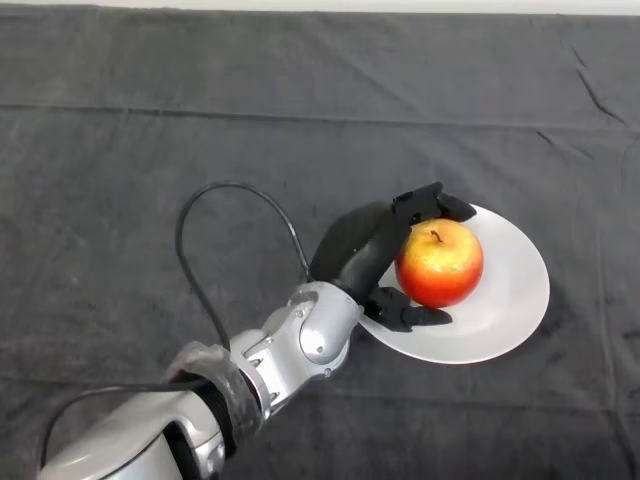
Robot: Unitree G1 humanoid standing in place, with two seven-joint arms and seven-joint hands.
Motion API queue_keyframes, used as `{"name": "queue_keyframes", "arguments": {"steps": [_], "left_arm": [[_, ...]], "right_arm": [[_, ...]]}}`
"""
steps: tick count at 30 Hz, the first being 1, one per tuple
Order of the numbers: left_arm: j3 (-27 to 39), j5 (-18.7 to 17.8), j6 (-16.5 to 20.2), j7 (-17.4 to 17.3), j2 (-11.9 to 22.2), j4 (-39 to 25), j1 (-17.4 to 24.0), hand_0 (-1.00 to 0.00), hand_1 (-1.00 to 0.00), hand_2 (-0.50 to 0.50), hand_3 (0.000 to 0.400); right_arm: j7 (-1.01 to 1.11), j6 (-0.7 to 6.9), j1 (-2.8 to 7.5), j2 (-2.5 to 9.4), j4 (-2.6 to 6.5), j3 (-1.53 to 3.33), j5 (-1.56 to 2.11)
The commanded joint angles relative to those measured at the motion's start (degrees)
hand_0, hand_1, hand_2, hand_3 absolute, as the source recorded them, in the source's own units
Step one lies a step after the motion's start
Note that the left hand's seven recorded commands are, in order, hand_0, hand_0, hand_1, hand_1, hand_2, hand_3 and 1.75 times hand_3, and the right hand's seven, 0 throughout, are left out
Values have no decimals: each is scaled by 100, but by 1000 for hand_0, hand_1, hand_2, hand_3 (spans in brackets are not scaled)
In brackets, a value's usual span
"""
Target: Move the apple to the plate
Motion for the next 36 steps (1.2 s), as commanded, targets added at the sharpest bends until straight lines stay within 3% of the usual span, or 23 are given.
{"name": "queue_keyframes", "arguments": {"steps": [1,2,3,4,5,6,7,20,26,36], "left_arm": [[-145,60,66,119,45,129,-436,-1000,-1000,0,400],[-180,89,75,137,47,154,-451,-1000,-882,-59,400],[-223,126,85,161,51,187,-470,-776,-557,-110,311],[-255,156,94,182,53,213,-485,-714,-494,-110,285],[-282,183,105,201,53,238,-499,-278,0,-139,111],[-309,210,118,221,52,263,-516,-176,0,-88,71],[-330,232,131,240,50,285,-531,0,0,0,0],[-178,287,16,299,251,414,-701,0,0,0,0],[297,192,-374,322,736,160,-599,0,0,0,0],[1360,-106,-1029,557,1621,-632,-11,0,0,0,0]], "right_arm": [[55,-38,42,-77,-50,-88,78],[56,-39,41,-78,-49,-88,78],[57,-39,41,-78,-46,-89,78],[58,-39,40,-79,-44,-89,78],[59,-40,39,-80,-43,-90,79],[60,-40,39,-81,-41,-90,79],[61,-40,38,-81,-39,-91,79],[74,-45,33,-89,-18,-96,79],[77,-46,31,-90,-14,-98,79],[76,-46,32,-88,-18,-97,77]]}}
